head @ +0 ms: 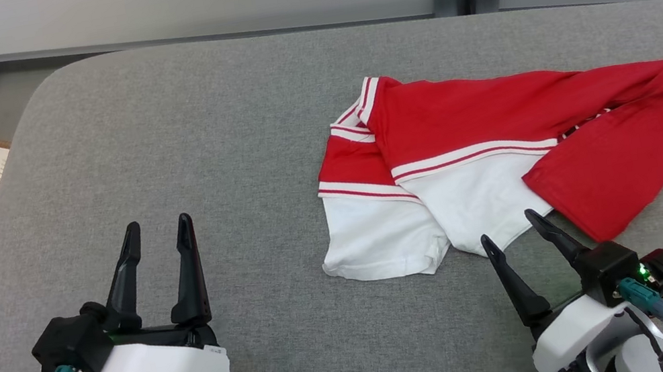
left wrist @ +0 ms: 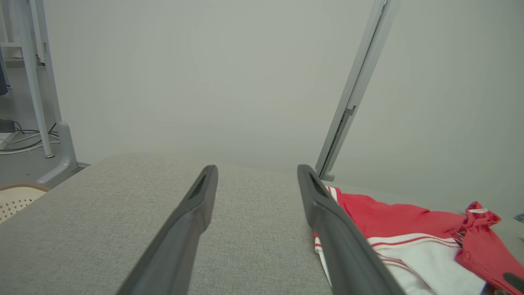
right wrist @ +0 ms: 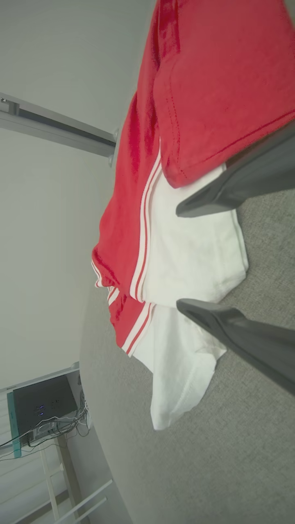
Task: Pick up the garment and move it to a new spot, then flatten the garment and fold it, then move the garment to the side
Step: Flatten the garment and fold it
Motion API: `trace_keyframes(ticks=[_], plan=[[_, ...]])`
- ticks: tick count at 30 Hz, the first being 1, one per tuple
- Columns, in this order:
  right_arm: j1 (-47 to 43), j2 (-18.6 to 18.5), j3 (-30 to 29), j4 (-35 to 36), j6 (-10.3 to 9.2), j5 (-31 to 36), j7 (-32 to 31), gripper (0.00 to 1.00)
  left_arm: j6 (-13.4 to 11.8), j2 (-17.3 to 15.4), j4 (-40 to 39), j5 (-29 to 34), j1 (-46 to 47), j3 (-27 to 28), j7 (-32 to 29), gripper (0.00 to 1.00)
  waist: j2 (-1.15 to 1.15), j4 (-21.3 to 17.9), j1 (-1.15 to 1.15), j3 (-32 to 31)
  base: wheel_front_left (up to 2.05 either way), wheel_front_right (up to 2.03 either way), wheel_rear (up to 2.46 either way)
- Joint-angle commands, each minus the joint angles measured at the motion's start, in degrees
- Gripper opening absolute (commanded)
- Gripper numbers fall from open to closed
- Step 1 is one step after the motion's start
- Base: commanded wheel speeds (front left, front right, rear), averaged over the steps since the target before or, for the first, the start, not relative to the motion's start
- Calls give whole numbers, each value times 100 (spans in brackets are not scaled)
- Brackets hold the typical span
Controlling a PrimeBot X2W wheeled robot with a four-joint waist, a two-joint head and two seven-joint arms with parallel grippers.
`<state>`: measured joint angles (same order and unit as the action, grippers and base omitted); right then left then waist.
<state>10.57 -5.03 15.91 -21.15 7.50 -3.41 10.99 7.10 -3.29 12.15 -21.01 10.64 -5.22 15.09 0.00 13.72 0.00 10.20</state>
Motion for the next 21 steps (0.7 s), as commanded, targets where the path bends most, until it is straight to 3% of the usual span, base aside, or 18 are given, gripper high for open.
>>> trace_keyframes(ticks=[1, 11, 12, 13, 21], plan=[[119, -43, 22, -120, -2, -49, -80, 100, 31, -15, 56, -12, 113, -9, 9, 100, 0, 151, 0, 150, 0, 0, 0], [484, -203, 74, -930, -2, -18, -296, 100, 36, 28, 210, -183, 326, 12, 9, 100, 0, 532, 0, 455, 0, 0, 0], [473, -190, 47, -995, -2, -38, -310, 36, 37, 28, 211, -198, 328, 5, 9, 100, 0, 546, 0, 456, 0, 0, 0], [479, -180, 33, -1046, -2, -43, -304, 0, 37, 27, 215, -225, 325, -2, 9, 100, 0, 558, 0, 456, 0, 0, 0], [457, -148, -152, -909, -2, -87, -113, 0, 38, 31, 254, -273, 226, -8, 9, 100, 0, 505, 0, 310, 0, 0, 0]])
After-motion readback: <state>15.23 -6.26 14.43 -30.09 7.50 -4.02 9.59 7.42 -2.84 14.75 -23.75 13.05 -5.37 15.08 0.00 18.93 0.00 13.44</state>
